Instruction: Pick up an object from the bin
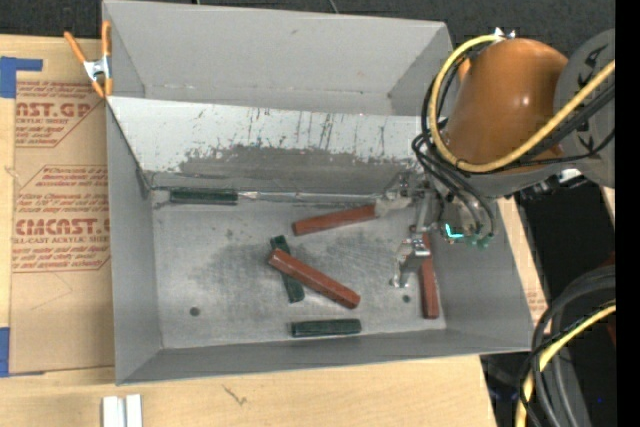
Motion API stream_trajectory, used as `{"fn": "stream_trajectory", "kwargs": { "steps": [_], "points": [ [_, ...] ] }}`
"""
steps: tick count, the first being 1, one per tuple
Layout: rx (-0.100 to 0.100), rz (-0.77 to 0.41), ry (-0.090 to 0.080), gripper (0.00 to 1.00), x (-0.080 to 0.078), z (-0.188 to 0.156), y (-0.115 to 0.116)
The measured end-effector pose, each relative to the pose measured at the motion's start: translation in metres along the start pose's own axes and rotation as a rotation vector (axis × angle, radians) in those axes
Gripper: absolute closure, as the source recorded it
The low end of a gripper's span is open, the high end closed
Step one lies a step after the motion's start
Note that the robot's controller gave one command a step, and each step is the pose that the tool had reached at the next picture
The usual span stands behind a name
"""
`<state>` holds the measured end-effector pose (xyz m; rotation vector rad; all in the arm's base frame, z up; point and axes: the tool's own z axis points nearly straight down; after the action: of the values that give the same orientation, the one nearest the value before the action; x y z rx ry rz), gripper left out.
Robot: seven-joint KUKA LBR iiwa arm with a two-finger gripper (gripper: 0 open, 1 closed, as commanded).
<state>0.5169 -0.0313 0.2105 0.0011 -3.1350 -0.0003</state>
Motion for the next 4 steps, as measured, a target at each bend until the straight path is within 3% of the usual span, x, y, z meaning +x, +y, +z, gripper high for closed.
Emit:
{"fn": "stream_trajectory", "kwargs": {
  "steps": [1,2,3,4],
  "points": [
    [0.001,0.0,-0.008,0.0,-0.002,-0.004,0.0],
    [0.001,-0.078,-0.014,0.0,-0.003,0.022,0.0],
    [0.002,-0.192,-0.012,0.0,0.012,0.081,0.009],
    [-0.001,-0.044,-0.023,1.0,-0.035,0.133,0.018]
  ]
}}
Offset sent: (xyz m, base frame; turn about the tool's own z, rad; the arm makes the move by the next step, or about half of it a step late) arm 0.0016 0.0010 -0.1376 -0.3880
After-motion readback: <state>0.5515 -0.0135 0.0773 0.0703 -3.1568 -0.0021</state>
